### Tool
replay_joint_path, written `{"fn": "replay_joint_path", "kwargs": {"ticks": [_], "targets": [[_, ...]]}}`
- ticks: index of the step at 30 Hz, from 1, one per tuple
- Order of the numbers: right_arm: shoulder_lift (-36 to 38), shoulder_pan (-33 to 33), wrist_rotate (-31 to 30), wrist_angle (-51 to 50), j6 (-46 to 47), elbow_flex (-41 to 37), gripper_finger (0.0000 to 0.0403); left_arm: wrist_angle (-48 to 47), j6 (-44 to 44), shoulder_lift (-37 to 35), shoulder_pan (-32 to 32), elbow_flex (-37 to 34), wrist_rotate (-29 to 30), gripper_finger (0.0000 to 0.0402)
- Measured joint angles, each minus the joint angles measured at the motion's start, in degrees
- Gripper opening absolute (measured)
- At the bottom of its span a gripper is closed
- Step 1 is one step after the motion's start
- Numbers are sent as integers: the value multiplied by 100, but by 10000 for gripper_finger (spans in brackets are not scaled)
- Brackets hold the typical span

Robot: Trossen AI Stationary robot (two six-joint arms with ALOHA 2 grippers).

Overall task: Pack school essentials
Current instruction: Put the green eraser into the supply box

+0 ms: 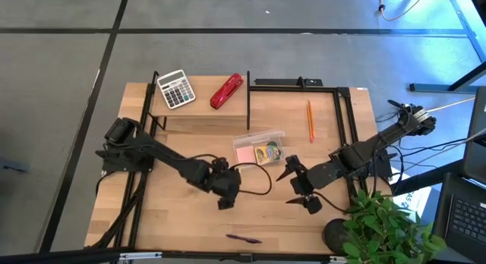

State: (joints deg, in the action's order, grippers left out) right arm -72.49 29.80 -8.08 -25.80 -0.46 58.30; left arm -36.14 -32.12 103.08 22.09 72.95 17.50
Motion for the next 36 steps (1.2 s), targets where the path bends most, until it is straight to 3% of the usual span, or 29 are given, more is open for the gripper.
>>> {"fn": "replay_joint_path", "kwargs": {"ticks": [5,10,18,36], "targets": [[0,2,-104,-62,-1,-2,369,443,84,0,-279,-435,-333,397],[0,-2,-463,-186,10,-2,369,1484,389,0,-442,-930,-637,397],[0,-2,-798,-200,-3,-2,369,1576,630,0,-790,-1109,-411,397],[0,0,-796,-193,-3,-2,369,2400,870,0,-1096,-1761,-630,397]]}}
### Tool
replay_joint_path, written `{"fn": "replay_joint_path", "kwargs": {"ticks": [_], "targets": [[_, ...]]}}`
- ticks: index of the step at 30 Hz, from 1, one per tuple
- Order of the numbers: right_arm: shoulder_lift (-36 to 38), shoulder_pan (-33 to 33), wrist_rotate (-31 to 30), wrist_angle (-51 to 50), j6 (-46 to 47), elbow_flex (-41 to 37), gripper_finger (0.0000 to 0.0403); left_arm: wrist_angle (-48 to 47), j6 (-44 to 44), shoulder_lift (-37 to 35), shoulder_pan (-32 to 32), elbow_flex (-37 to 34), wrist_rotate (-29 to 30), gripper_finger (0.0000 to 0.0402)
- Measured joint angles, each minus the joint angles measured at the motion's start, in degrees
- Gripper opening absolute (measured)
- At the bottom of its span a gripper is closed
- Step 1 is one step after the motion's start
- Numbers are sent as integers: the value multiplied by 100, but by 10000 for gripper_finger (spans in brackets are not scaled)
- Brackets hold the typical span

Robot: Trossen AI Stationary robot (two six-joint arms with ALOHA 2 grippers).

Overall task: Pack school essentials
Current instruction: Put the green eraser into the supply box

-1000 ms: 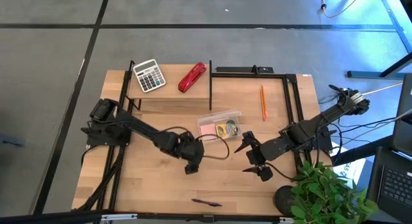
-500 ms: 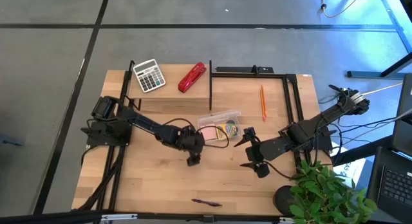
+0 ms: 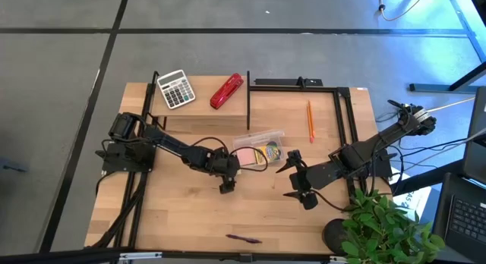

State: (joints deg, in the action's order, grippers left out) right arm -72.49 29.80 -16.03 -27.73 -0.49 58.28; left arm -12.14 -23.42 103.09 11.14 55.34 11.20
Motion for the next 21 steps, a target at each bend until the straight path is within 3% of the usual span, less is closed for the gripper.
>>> {"fn": "replay_joint_path", "kwargs": {"ticks": [21], "targets": [[0,0,-2,-2,0,0,369,28,-40,0,4,0,284,397]]}}
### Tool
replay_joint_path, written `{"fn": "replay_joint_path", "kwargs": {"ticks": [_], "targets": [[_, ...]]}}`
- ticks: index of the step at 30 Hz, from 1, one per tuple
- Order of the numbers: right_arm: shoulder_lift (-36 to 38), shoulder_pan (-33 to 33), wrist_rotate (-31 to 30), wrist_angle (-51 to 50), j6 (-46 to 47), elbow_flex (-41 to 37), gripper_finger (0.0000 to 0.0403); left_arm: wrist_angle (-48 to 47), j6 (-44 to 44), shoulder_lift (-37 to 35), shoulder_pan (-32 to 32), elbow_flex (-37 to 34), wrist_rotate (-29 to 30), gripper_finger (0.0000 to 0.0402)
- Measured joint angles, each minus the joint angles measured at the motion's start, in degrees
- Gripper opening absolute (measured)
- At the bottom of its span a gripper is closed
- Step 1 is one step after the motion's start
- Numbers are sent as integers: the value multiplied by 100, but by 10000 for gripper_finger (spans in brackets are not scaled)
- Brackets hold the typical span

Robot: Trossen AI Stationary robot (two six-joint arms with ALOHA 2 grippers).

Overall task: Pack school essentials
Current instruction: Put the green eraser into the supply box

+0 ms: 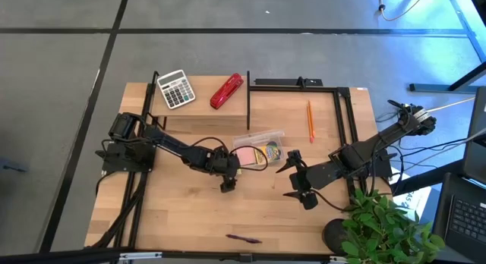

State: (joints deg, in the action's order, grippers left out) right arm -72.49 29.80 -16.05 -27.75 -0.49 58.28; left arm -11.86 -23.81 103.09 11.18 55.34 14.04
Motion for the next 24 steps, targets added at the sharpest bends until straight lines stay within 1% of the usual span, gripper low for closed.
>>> {"fn": "replay_joint_path", "kwargs": {"ticks": [13,16,22,24], "targets": [[0,0,0,-48,-2,-1,369,4,-4,0,15,0,5,397],[0,0,0,-50,0,-2,369,2,-13,0,15,2,180,397],[0,0,0,-50,0,-2,369,13,-700,0,22,1,142,397],[0,0,1,-59,0,-2,369,13,-745,0,24,2,140,397]]}}
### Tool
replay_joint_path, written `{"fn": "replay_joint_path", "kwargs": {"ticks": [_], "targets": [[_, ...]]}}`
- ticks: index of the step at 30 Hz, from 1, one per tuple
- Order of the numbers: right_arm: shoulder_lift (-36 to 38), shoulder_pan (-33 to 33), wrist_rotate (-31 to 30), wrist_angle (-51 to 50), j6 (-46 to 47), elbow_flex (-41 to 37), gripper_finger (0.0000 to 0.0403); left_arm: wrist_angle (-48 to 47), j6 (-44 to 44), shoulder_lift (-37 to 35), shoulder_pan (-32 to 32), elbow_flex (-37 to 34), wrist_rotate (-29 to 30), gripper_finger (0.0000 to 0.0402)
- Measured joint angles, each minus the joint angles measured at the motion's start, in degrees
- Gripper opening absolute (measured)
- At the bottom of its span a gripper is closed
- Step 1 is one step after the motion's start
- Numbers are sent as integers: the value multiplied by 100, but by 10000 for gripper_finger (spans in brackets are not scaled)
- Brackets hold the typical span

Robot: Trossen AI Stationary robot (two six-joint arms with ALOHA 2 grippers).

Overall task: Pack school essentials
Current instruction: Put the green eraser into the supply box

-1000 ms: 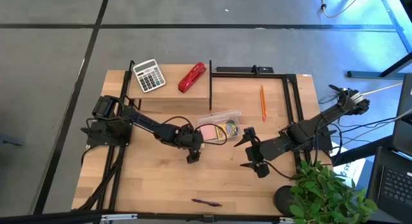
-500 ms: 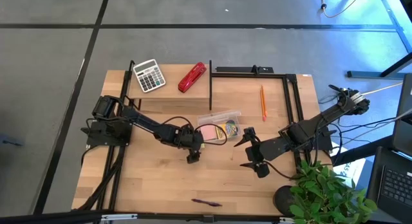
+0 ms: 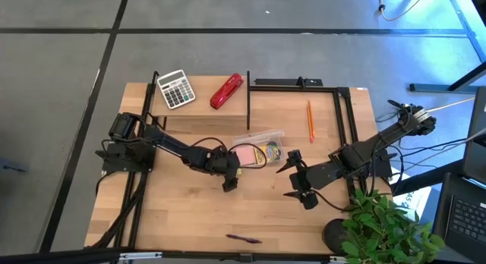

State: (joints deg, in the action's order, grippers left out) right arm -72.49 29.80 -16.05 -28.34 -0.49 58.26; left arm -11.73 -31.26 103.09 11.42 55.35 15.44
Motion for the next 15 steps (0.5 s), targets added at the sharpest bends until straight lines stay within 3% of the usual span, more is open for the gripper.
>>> {"fn": "replay_joint_path", "kwargs": {"ticks": [15], "targets": [[2,0,12,-28,18,-2,369,164,319,315,242,20,77,397]]}}
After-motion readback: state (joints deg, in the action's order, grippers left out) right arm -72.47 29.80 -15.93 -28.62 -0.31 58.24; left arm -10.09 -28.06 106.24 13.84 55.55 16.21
